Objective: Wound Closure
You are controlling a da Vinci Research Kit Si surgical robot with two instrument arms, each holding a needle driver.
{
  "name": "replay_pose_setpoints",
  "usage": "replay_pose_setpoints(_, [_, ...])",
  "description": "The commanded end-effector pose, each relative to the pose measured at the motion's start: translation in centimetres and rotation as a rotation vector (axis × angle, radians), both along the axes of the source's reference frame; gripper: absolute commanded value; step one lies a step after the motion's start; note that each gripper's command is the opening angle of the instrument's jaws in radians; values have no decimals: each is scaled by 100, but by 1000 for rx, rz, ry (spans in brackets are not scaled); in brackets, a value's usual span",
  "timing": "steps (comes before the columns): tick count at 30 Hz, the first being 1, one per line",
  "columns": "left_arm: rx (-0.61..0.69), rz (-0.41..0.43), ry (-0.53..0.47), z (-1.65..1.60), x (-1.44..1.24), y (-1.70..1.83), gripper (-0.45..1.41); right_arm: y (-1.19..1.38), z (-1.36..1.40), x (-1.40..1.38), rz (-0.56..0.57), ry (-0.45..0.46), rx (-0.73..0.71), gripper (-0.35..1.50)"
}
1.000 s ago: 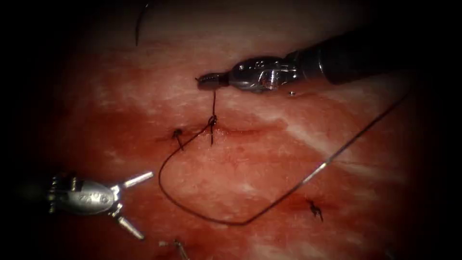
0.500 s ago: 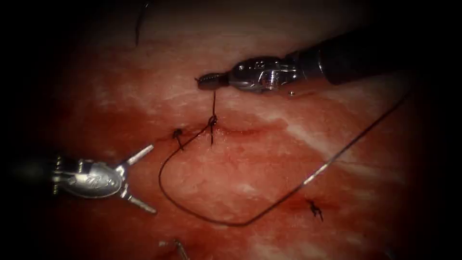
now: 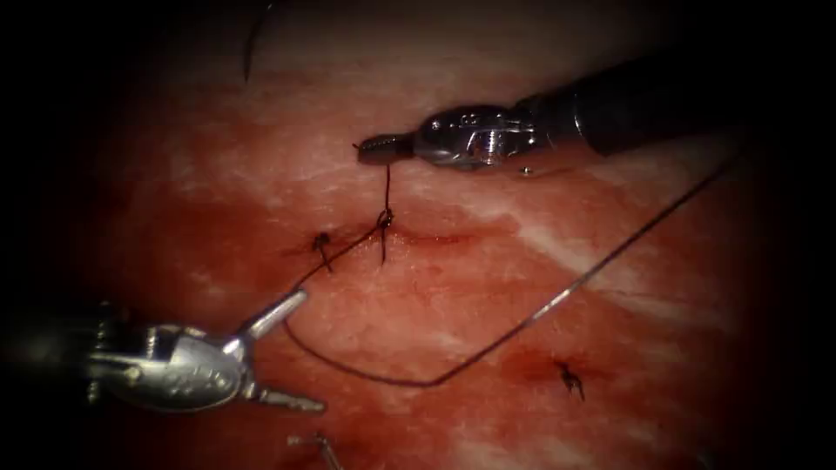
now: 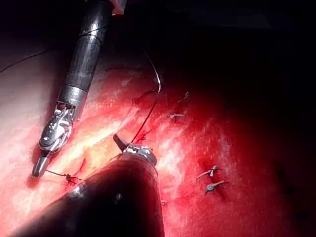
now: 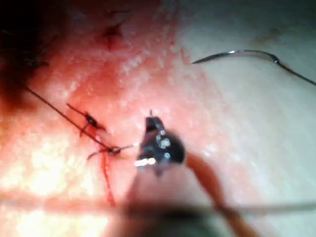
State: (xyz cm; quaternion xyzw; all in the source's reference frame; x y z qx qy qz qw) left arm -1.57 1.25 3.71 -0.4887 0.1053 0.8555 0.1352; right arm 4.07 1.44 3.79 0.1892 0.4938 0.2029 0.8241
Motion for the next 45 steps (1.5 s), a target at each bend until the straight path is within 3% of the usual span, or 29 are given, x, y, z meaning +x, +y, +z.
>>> replay_pose_setpoints(1, [6, 2, 3, 7, -5, -3, 29, -5, 4, 5, -1, 1, 0, -35])
replay_pose_setpoints(5, [21, 12, 42, 31, -8, 3, 27, -8, 3, 6, -6, 5, 1, -35])
replay_pose_setpoints(6, [25, 21, 54, 37, -8, 1, -18, -9, 2, 7, -6, 5, 1, -35])
replay_pose_setpoints(7, [26, 27, 55, 38, -6, -2, -45, -9, 2, 6, -6, 6, 1, -35])
replay_pose_setpoints(11, [38, 86, 9, 34, -1, -7, -45, -8, 3, 6, -5, 5, 1, -35])
replay_pose_setpoints(15, [193, -40, -62, 21, 2, -13, -45, -7, 3, 6, -10, 6, -9, -35])
replay_pose_setpoints(18, [270, -87, -107, 17, -8, -25, -45, -6, 4, 5, -12, 7, -14, -35])
replay_pose_setpoints(22, [360, -86, -194, 16, -31, -40, -45, -4, 5, 5, -11, 11, -25, -35])
replay_pose_setpoints(27, [411, -50, -265, 19, -53, -51, -45, -3, 4, 5, -12, 17, -35, -35])
replay_pose_setpoints(28, [453, -17, -300, 28, -70, -64, -45, -3, 4, 5, -14, 18, -40, -35])
replay_pose_setpoints(34, [537, 31, -344, 37, -88, -91, -45, 0, 2, 5, -11, 23, -43, -35])
replay_pose_setpoints(38, [658, 154, -404, 57, -131, -149, -45, 3, -2, 5, -10, 28, -49, -35])
replay_pose_setpoints(45, [746, 226, -432, 78, -154, -198, -45, 5, -2, 5, -9, 27, -48, -35])
